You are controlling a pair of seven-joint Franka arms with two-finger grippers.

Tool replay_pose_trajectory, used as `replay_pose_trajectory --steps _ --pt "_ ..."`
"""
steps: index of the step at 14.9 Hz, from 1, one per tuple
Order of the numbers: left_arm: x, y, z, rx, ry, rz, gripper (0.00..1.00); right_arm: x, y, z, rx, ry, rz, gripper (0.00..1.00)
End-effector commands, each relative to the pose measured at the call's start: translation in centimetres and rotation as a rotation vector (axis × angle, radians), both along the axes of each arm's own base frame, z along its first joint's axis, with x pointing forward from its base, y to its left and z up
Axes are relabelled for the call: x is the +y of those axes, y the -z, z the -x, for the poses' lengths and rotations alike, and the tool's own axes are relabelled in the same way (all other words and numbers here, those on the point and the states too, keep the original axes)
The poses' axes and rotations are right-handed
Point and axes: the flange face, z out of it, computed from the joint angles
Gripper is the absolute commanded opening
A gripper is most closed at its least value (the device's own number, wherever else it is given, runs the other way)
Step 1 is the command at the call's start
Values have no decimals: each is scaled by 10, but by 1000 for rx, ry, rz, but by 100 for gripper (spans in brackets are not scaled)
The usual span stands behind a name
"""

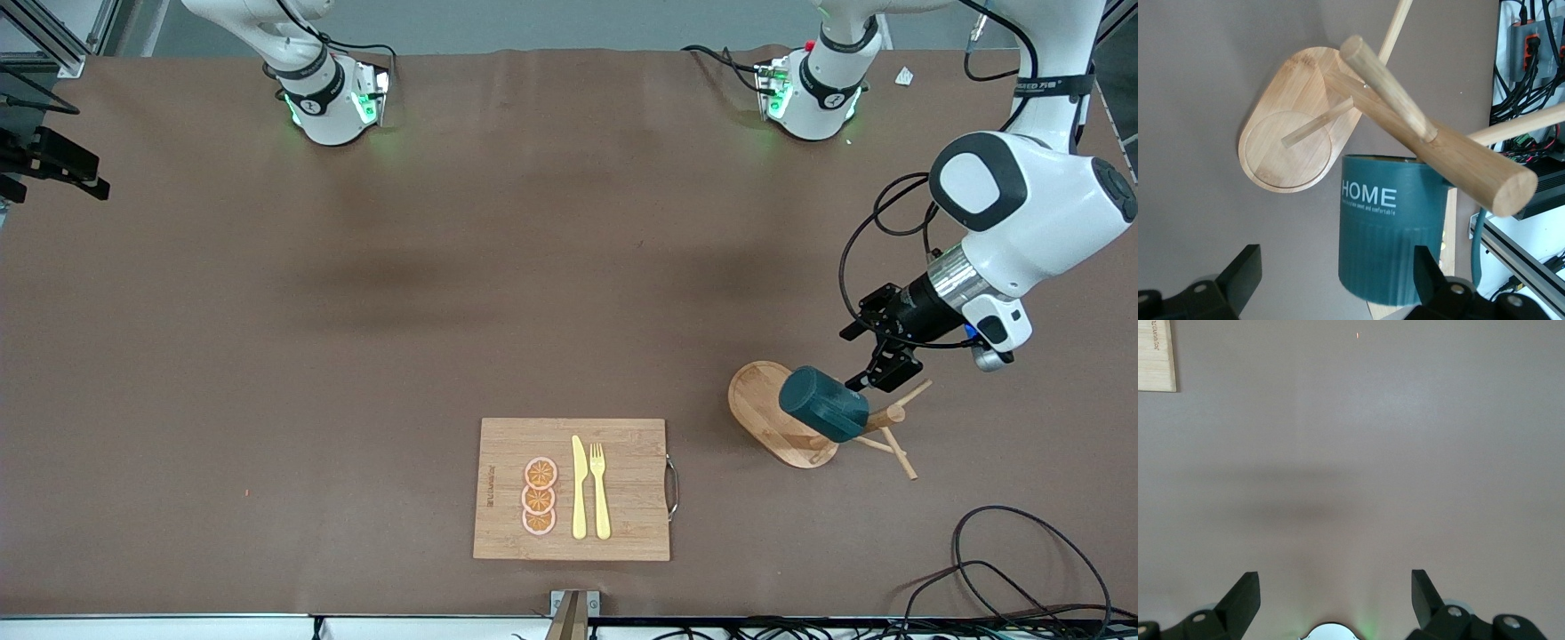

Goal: Transfer cup from left to right arm and place
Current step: 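Lower the left gripper and grasp the teal mug's rim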

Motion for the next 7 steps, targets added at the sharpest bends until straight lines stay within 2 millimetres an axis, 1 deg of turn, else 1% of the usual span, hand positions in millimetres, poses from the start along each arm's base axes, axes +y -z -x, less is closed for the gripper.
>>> replay_pose_trajectory --steps 1,5,7 --pt "-3 -1 -4 -18 -29 44 100 0 -4 6 -1 3 -12 100" --pt "-3 10 -10 -47 -45 90 100 0 -4 6 -1 3 -12 100" --pt "-4 12 -10 -49 -50 105 100 1 -4 6 -1 0 -12 100"
